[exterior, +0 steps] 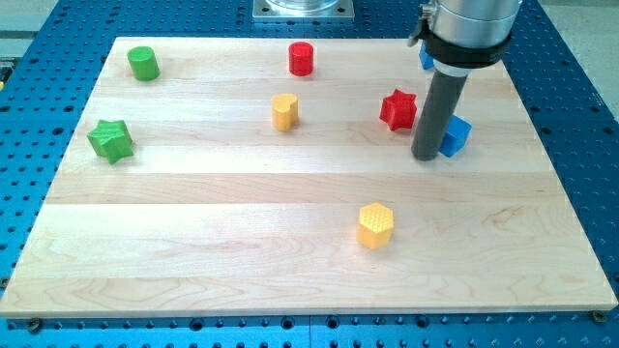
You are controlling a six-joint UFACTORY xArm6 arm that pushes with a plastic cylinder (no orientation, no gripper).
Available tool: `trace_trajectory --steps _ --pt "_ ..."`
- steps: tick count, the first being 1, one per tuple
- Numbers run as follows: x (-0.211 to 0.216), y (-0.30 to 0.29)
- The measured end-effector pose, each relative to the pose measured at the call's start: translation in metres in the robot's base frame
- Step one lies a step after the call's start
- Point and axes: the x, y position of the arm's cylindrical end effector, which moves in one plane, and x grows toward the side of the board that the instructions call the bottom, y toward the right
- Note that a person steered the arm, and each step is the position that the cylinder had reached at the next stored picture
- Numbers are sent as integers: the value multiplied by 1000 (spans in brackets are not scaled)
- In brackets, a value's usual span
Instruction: Move the red star right to the green star
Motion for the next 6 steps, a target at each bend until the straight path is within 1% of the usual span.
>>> trace_trajectory --steps 1,3,4,6 --pt "0 -14" --pt "0 -18" --pt "-25 -15" --pt "-70 42"
